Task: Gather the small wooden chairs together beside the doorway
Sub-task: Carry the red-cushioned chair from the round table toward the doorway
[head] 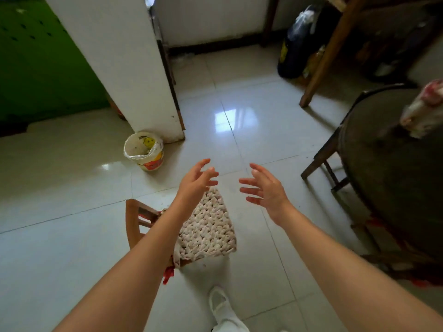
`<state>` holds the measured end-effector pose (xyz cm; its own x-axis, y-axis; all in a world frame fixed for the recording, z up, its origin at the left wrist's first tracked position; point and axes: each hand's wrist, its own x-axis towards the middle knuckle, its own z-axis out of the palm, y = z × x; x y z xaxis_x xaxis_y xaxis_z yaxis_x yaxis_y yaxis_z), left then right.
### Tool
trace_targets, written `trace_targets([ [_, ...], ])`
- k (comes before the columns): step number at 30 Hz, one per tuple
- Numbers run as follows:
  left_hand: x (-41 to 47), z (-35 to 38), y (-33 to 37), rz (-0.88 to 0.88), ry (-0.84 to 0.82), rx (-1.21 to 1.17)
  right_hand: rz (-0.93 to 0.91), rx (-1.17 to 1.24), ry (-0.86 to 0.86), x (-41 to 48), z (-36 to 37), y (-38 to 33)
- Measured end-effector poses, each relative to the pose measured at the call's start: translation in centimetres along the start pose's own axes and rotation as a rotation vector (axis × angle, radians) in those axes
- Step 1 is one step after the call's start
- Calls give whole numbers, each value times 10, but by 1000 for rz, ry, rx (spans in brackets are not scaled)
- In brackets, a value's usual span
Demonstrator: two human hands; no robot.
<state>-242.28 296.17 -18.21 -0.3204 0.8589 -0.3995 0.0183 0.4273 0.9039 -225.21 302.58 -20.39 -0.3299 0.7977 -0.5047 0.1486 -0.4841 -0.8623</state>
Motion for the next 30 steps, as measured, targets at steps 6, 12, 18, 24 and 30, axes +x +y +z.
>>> trace_targets([
  [6,-39,88,52,77,-136,20,-88,71,165,-73,-147,-23],
  [12,-87,204,83,136,-288,40,-138,143,357,-170,-271,-13],
  [18,-142,339,103,196,-476,109,-184,239,519,-269,-387,6],
  [24,-185,470,112,227,-696,175,-222,382,731,-346,-490,38],
  [30,-197,587,115,224,-874,267,-227,515,910,-383,-567,72],
])
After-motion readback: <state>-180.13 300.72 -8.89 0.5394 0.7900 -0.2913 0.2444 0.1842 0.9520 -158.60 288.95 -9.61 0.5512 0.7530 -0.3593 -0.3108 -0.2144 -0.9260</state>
